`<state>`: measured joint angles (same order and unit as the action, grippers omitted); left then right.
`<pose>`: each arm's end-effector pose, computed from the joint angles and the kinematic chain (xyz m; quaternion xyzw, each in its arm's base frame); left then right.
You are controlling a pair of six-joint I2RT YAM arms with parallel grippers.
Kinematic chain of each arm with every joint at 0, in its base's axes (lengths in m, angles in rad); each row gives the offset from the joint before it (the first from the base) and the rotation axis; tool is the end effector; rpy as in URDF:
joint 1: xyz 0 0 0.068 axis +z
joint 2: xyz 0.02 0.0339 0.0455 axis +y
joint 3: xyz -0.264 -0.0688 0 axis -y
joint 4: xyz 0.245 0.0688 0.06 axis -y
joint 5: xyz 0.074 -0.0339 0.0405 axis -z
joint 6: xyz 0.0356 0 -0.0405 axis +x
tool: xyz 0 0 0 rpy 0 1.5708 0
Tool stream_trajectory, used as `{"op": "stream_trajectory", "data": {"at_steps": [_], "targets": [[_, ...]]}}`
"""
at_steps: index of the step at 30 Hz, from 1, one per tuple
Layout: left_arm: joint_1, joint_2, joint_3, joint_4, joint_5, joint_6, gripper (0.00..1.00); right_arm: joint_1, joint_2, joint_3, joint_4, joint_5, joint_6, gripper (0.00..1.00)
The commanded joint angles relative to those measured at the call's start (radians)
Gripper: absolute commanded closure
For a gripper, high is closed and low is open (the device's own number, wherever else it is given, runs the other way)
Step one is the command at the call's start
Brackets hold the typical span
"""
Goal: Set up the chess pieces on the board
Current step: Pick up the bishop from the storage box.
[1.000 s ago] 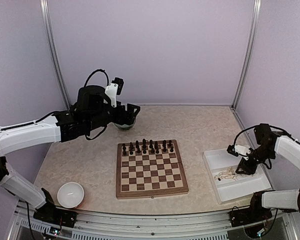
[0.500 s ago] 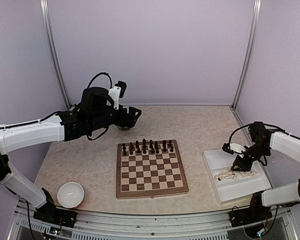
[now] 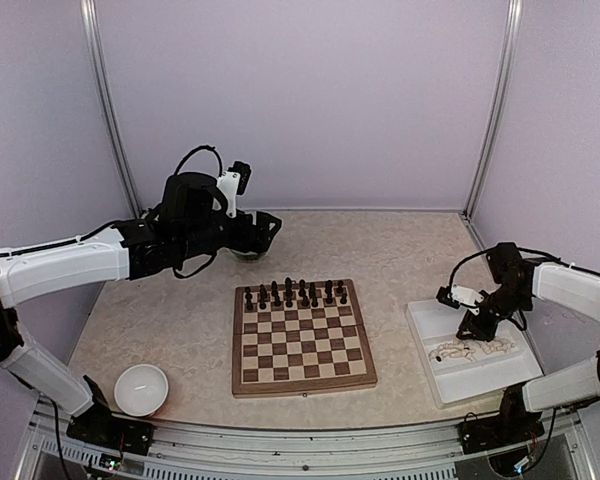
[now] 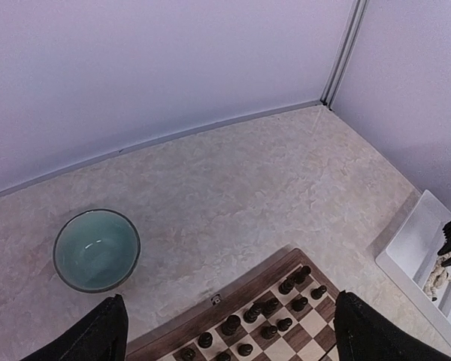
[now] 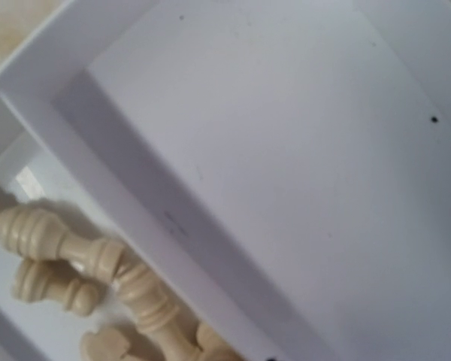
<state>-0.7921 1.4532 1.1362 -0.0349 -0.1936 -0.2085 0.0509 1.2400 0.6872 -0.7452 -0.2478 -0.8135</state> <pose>0.2456 -0.2392 0.3188 0.1818 0.7975 -0.2038 0.5379 0.2028 0.0191 0.1811 -0.4271 0.8857 0.0634 0.1708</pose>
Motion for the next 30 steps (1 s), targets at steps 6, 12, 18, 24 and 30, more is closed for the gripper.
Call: {"op": "stream_trajectory", "data": {"at_steps": [6,12,18,24,30], "targets": [[0.008,0.006,0.033,-0.006,0.012,-0.006,0.06,0.038,-0.013,-0.016,-0.014,0.028,0.006,0.81],[0.011,0.004,0.034,-0.006,0.018,-0.008,0.06,0.041,-0.037,-0.032,-0.037,0.042,-0.007,0.83],[0.011,0.009,0.034,-0.009,0.023,-0.011,0.06,0.041,-0.015,-0.057,-0.007,0.043,-0.001,0.84],[0.011,0.011,0.035,-0.011,0.020,-0.011,0.06,0.043,-0.011,-0.029,-0.005,0.033,0.019,0.92],[0.014,0.009,0.042,-0.018,0.028,-0.006,0.06,0.043,-0.074,0.088,-0.148,-0.010,0.020,0.99]]}}
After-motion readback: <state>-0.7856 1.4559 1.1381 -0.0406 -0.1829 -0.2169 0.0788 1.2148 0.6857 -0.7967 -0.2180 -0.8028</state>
